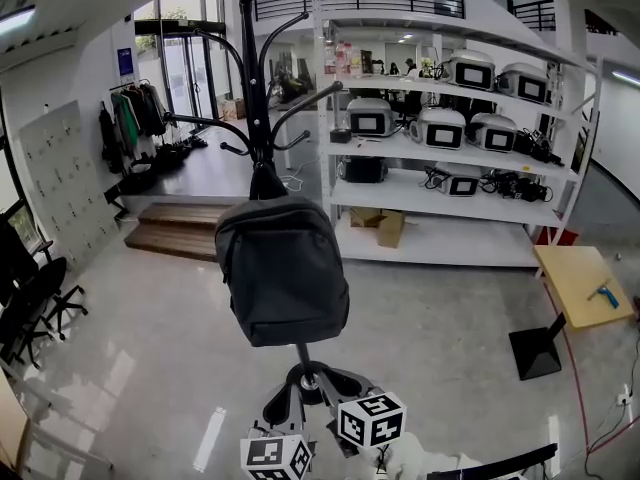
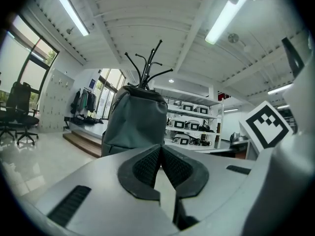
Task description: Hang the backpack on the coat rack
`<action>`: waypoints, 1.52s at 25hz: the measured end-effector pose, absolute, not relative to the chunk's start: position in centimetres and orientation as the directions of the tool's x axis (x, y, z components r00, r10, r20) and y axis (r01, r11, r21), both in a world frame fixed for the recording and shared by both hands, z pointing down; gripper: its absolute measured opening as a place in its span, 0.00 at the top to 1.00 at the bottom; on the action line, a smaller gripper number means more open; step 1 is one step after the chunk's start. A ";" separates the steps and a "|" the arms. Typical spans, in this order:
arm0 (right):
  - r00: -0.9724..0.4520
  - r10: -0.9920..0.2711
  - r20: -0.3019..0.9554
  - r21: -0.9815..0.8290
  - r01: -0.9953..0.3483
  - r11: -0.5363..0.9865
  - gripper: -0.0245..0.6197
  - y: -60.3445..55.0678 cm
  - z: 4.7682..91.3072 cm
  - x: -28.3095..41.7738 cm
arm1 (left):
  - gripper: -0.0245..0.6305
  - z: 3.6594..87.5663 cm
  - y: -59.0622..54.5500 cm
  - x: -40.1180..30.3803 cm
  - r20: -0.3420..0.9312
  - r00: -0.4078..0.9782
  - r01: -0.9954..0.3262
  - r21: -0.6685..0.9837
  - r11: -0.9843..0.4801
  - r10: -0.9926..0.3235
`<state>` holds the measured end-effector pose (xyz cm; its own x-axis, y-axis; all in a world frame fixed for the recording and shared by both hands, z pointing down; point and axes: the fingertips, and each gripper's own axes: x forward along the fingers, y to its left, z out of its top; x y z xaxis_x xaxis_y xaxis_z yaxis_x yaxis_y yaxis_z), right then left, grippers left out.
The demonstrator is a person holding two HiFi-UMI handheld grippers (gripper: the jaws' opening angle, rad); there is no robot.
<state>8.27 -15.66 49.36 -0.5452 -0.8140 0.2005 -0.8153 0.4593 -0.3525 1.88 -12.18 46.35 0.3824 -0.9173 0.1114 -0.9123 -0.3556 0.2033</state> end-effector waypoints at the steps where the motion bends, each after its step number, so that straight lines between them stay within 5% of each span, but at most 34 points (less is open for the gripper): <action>1: -0.542 -0.817 0.195 -0.354 -0.816 0.457 0.94 -15.5 49.3 8.1 | 0.96 46.4 -12.2 1.7 0.112 0.383 -0.912 0.203 -0.356 -0.917; 38: -0.474 -0.853 0.217 -0.226 -0.875 0.428 0.94 -14.4 48.9 6.9 | 0.96 46.3 -12.0 0.1 0.112 0.413 -0.895 0.236 -0.379 -0.904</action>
<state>6.86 -14.41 48.92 -0.4736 -0.8535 0.2174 -0.8750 0.4279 -0.2264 0.12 -12.00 46.33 0.4128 -0.9040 0.1117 -0.8947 -0.3794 0.2357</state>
